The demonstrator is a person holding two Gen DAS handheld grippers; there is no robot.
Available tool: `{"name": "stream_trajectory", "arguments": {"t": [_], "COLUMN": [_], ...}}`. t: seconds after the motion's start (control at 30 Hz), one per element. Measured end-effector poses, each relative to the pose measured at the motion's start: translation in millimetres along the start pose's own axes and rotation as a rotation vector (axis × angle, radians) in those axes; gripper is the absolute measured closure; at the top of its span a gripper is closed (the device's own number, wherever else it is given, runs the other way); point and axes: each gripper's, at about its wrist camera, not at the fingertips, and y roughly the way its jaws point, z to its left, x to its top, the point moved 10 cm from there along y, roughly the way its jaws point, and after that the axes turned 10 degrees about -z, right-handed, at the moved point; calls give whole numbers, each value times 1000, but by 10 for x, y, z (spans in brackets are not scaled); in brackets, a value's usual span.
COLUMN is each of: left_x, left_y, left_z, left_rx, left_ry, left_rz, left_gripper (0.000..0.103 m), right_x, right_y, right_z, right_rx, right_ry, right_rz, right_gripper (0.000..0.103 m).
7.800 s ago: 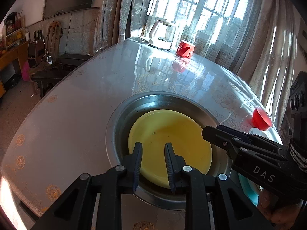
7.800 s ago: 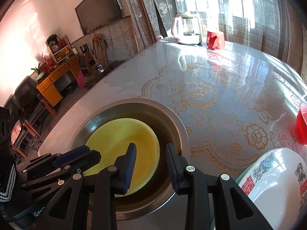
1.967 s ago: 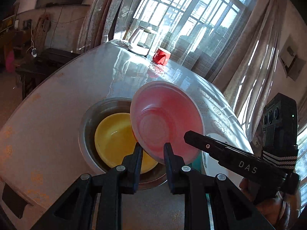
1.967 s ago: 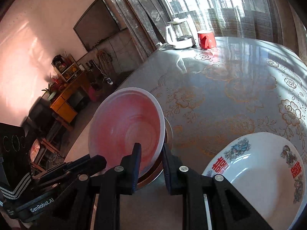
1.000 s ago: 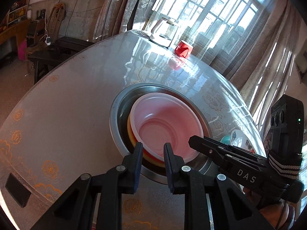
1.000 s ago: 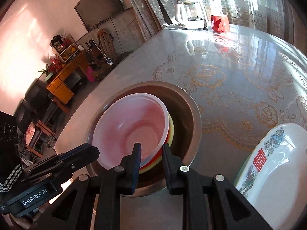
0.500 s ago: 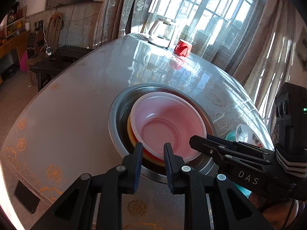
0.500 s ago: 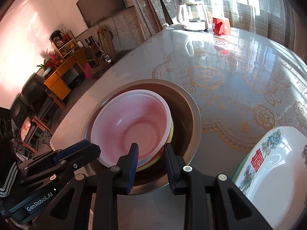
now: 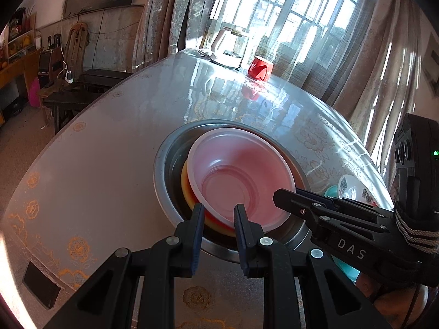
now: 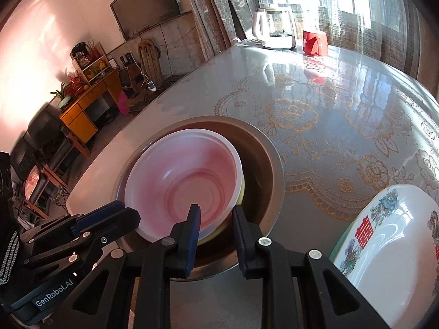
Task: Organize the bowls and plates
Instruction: 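Carry the red bowl with the left tool into the yellow bowl, release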
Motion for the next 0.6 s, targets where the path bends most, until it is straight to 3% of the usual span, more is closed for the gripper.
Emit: {"name": "stream_trajectory", "arguments": {"t": [0.37,0.6], "left_x": [37,115], "left_y": [102,69], "left_z": [3,107], "left_rx": [14,28], "left_ry": [8,-13], "left_rz": [10,-7], "left_gripper": [80,80], "right_x": [129,133], "right_y": [54,61], "right_z": [-70,-161], "right_rx": [-26,6], "right_ry": [-11,64], "right_rz": [-28,-8], "right_gripper": [88,87]}}
